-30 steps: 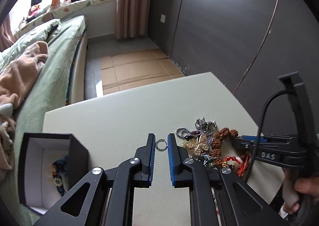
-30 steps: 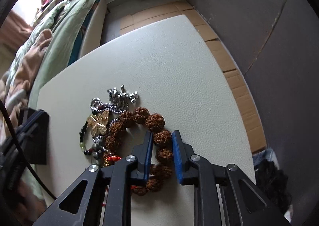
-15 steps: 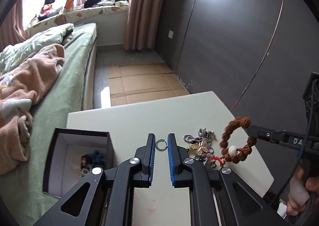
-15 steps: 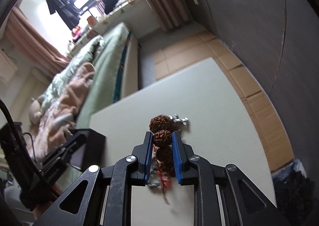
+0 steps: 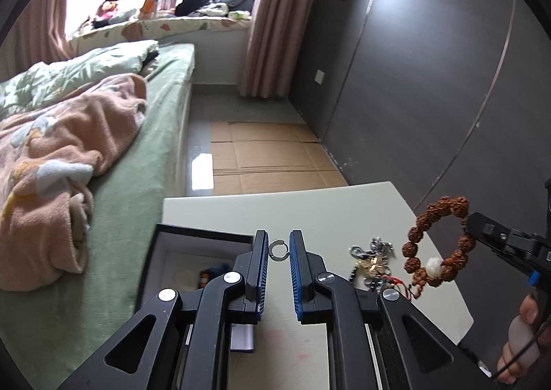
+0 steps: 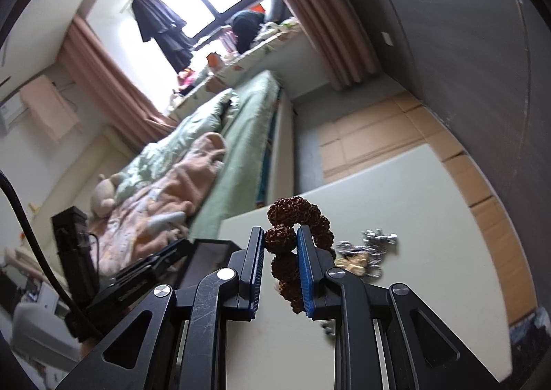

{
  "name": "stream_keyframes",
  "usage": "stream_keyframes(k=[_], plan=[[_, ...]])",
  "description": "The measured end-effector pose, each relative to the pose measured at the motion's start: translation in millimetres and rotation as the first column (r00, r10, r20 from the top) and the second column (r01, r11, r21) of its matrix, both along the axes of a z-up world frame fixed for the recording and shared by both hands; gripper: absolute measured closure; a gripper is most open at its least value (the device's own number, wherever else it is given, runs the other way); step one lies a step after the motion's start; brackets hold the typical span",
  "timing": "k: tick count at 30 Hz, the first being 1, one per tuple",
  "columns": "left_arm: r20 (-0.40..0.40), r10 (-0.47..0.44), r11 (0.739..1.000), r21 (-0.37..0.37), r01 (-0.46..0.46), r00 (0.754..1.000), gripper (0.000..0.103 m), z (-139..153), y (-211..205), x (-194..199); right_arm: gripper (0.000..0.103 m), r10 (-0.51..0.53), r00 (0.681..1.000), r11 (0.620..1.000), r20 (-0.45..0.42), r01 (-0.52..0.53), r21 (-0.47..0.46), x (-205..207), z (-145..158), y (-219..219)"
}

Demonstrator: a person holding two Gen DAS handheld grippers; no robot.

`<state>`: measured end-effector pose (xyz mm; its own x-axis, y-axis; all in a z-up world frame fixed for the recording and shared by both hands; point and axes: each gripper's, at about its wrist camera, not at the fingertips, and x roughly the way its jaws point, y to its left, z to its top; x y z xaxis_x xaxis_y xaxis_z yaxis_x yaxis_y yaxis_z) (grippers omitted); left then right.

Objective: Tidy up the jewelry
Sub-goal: 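Drop the brown bead bracelet into the box with the right tool while the left drops the ring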

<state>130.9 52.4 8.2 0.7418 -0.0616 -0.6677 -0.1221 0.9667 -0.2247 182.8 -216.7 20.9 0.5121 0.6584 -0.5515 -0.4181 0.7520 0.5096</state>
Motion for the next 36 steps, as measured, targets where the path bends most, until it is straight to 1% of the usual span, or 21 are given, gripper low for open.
stream_keyframes(k=[4, 9, 17, 21, 23, 24, 25, 27, 28, 30, 36], plan=[[-0.022, 0.034, 0.999, -0.012, -0.034, 0.999, 0.09, -5.2, 15.9, -0.8, 0.083, 0.03, 0.999, 0.999, 0.019, -0.03, 0.013, -4.2, 1.9, 14.5], [-0.064, 0.065, 0.998, -0.02, -0.066, 0.996, 0.09, -11.6, 32.1, -1.6, 0.082, 0.05, 0.999, 0.999, 0.014, -0.05, 0.016, -3.2, -2.2, 26.1], [-0.129, 0.119, 0.989, -0.068, -0.128, 0.985, 0.089, -19.7, 56.1, -1.5, 0.082, 0.072, 0.997, 0.997, -0.007, -0.072, 0.029, -2.5, -11.3, 50.2], [-0.162, 0.118, 0.986, -0.101, -0.135, 0.98, 0.089, -23.1, 61.6, 0.1, 0.082, 0.086, 0.996, 0.995, -0.021, -0.085, 0.045, -2.4, -15.6, 62.3], [-0.169, 0.121, 0.984, -0.107, -0.14, 0.978, 0.084, -23.4, 63.7, -0.2, 0.082, 0.099, 0.995, 0.994, -0.021, -0.098, 0.053, -3.8, -16.4, 68.4], [-0.166, 0.125, 0.983, -0.111, -0.144, 0.978, 0.074, -22.9, 65.3, -1.7, 0.082, 0.108, 0.994, 0.992, -0.024, -0.107, 0.063, -4.3, -17.1, 72.0], [-0.16, 0.133, 0.982, -0.114, -0.152, 0.978, 0.061, -21.6, 67.3, -3.7, 0.082, 0.116, 0.993, 0.991, -0.026, -0.114, 0.072, -4.9, -17.8, 74.4], [-0.141, 0.155, 0.978, -0.115, -0.171, 0.978, 0.046, -17.7, 70.7, -8.0, 0.082, 0.133, 0.991, 0.988, -0.031, -0.13, 0.086, -5.8, -19.2, 81.6], [-0.125, 0.168, 0.976, -0.12, -0.183, 0.978, 0.044, -14.8, 73.7, -11.5, 0.082, 0.14, 0.99, 0.987, -0.033, -0.136, 0.088, -6.3, -19.7, 84.9], [-0.114, 0.185, 0.971, -0.129, -0.199, 0.976, 0.043, -11.5, 79.3, -15.9, 0.082, 0.156, 0.987, 0.984, -0.04, -0.152, 0.095, -6.2, -21.0, 91.8], [-0.11, 0.219, 0.96, -0.155, -0.234, 0.97, 0.043, -8.4, 93.1, -21.7, 0.082, 0.204, 0.978, 0.969, -0.046, -0.196, 0.149, -3.5, -21.9, 112.0]])
